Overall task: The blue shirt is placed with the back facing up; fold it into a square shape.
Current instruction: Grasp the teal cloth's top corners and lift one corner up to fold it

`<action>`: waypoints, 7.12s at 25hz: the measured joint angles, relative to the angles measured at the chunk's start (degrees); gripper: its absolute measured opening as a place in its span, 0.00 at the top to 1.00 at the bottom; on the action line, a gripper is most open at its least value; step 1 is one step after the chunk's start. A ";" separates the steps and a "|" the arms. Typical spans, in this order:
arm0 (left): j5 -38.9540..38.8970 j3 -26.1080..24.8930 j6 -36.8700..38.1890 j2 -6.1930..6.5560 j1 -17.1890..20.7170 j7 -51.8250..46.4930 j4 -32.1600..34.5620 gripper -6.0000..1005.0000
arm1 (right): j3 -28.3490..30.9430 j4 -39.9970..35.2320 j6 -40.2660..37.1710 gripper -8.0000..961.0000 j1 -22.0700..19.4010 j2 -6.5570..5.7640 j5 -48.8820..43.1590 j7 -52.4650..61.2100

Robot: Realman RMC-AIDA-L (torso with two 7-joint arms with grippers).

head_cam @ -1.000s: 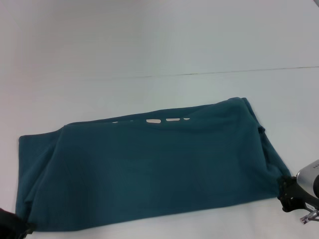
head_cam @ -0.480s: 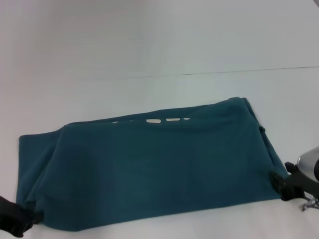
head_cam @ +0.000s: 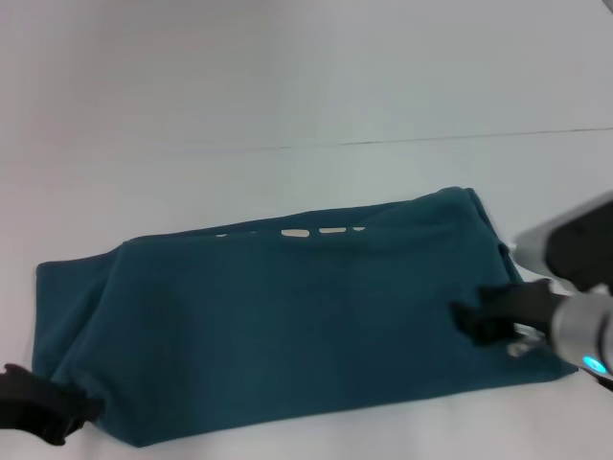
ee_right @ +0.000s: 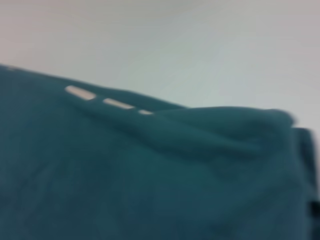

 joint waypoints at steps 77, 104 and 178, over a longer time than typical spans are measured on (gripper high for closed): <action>-18.66 8.47 -5.13 0.17 -4.19 -1.34 4.13 0.96 | 9.52 33.56 -2.27 0.58 27.13 0.02 39.32 -26.60; -21.85 12.86 -10.68 0.28 -9.90 -1.51 0.29 0.96 | 8.54 40.96 -2.16 0.58 30.80 0.26 46.88 -34.07; -33.85 25.69 -25.70 0.17 -26.06 1.28 -10.99 0.96 | 24.87 40.93 -4.62 0.59 16.16 -0.11 55.72 -48.00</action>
